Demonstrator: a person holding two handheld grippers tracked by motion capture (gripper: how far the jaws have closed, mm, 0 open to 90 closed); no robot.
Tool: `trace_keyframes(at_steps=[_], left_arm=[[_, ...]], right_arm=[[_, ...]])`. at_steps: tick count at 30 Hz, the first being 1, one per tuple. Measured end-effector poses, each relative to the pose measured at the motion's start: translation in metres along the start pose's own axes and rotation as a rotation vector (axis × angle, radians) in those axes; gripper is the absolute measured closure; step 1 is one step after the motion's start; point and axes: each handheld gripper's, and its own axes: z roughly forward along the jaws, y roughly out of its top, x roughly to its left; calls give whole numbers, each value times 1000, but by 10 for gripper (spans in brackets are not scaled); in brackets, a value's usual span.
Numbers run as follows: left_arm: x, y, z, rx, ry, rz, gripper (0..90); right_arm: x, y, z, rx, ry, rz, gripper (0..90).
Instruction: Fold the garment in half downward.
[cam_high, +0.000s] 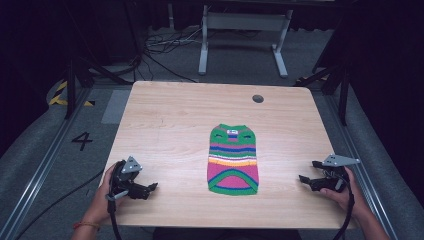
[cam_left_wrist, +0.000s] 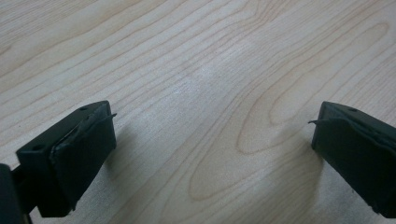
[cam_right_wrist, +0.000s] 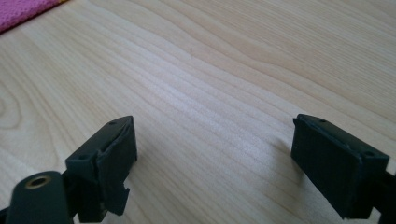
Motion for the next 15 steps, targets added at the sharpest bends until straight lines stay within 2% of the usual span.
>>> trace_keyframes(at_steps=[15], left_arm=[[-1, -2, -2, -5, 2, 4, 4]], right_arm=[[-1, -2, -3, 1, 2, -2, 145]])
